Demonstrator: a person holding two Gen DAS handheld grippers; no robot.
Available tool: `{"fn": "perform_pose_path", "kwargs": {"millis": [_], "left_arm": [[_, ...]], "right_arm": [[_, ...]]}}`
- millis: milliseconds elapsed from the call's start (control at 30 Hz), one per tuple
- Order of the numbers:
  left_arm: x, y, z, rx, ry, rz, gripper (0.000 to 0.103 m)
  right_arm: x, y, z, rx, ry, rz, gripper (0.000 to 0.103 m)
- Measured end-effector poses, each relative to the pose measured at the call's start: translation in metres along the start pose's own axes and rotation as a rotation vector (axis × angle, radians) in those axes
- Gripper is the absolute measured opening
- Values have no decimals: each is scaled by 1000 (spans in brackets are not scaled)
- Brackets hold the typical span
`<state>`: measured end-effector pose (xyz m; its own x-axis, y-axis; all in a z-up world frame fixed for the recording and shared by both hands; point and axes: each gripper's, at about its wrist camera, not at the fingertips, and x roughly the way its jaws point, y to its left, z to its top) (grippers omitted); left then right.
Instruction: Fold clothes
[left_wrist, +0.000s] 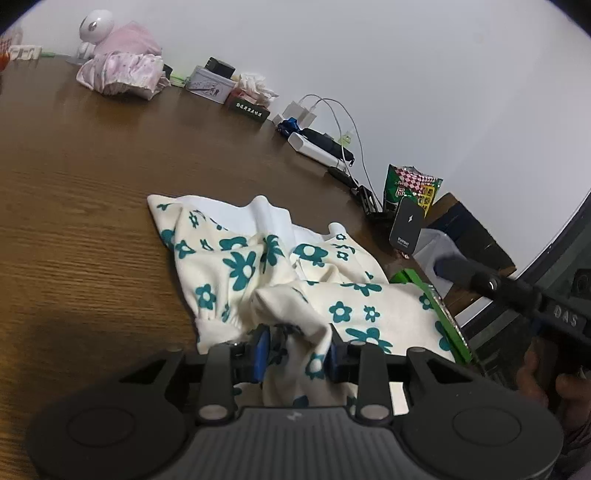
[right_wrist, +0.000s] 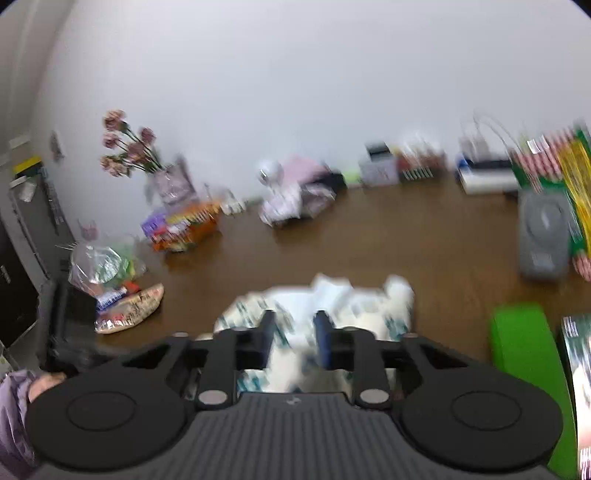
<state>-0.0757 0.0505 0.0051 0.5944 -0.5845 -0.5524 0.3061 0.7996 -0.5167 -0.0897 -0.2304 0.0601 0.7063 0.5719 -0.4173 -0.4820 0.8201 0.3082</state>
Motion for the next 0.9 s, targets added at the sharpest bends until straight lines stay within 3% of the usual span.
{"fn": "perform_pose_path", "kwargs": {"millis": [100, 167, 267, 333, 367, 400, 533, 700, 833, 900], "left_arm": [[0, 1, 4, -8, -4, -1, 30], [-21, -10, 5, 63, -96, 33, 31], [-45, -34, 15, 188, -232, 18, 30], [-35, -46, 24, 230, -202, -12, 29], [-25, -46, 26, 235, -160, -2, 16], [-14, -45, 27, 238, -118, 8, 10], [9, -15, 15, 180, -23, 75, 3], [12, 8, 12, 72, -39, 7, 4], [5, 17, 14, 46, -56, 17, 3], [-9, 21, 13, 72, -83, 49, 3]], "right_arm": [[31, 5, -8, -46, 61, -10, 5], [45, 3, -19, -49, 101, -17, 4], [65, -1, -36, -52, 158, -25, 4], [63, -2, -38, -46, 157, -12, 3], [64, -3, -38, -47, 156, -6, 4], [64, -4, -39, -47, 150, 1, 4], [51, -13, -35, 4, 108, 31, 4], [24, 3, -12, -64, 37, 42, 5], [60, 0, -31, -128, 170, -37, 4], [60, -9, -37, -79, 147, -13, 4]]}}
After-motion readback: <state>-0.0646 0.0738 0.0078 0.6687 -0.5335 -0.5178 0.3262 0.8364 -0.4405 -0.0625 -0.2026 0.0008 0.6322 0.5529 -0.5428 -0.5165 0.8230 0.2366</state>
